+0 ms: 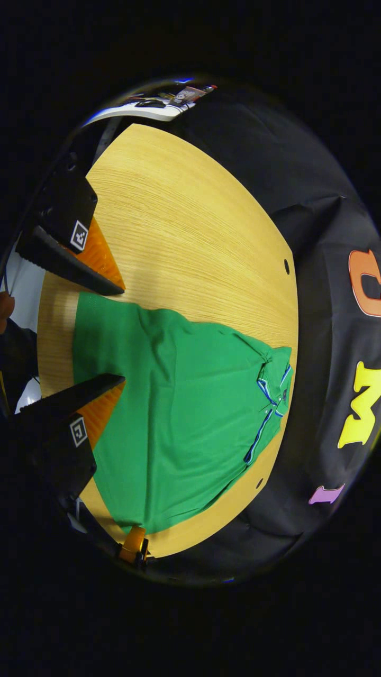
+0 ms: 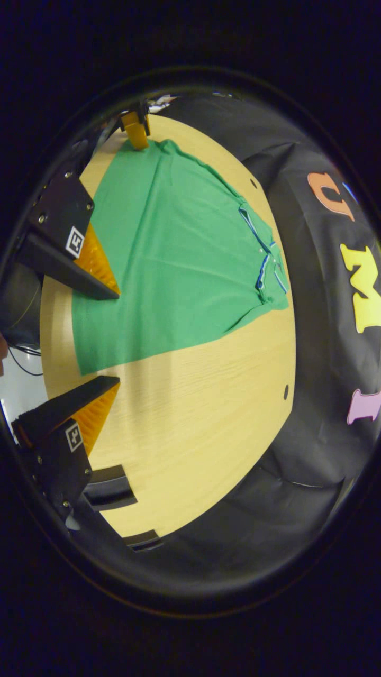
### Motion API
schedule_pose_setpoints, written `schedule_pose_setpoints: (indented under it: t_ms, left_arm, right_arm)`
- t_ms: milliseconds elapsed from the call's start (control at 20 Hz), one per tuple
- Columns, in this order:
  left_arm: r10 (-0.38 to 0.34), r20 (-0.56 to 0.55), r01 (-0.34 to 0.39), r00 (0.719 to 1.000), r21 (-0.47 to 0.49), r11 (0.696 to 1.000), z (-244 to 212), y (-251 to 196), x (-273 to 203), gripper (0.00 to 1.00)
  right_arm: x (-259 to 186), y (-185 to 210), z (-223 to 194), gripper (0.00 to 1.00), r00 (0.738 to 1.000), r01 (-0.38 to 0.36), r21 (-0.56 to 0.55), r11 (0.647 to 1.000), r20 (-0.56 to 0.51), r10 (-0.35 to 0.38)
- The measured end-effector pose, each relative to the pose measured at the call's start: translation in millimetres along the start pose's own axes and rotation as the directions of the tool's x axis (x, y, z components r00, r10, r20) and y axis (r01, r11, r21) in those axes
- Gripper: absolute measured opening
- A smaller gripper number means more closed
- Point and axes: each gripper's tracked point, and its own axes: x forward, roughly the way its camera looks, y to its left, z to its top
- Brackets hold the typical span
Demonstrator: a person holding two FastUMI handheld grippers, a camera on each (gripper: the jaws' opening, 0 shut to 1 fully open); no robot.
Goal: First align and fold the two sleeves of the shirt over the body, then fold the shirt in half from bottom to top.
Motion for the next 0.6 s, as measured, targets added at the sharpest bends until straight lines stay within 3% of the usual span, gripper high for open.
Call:
schedule_pose_setpoints:
  t_ms: [450,500,600]
  left_arm:
    - [-0.005,-0.041,0.005,0.999,-0.002,1.0,3.0,-18.8,5.8,0.99]
    - [0.003,-0.028,-0.003,1.0,-0.01,1.0,8.8,-18.1,3.3,0.75]
    - [-0.006,-0.006,0.006,1.0,-0.045,0.999,11.7,-19.9,4.9,0.27]
  right_arm:
    - [0.6,53.1,-2.3,0.97,0.996,-0.092,-0.074,0.993,-0.028,0.09]
    - [4.6,45.0,0.4,0.65,0.999,-0.041,-0.084,0.996,-0.019,0.04]
    - [3.9,47.5,2.0,0.01,0.999,-0.026,-0.062,0.998,-0.021,0.025]
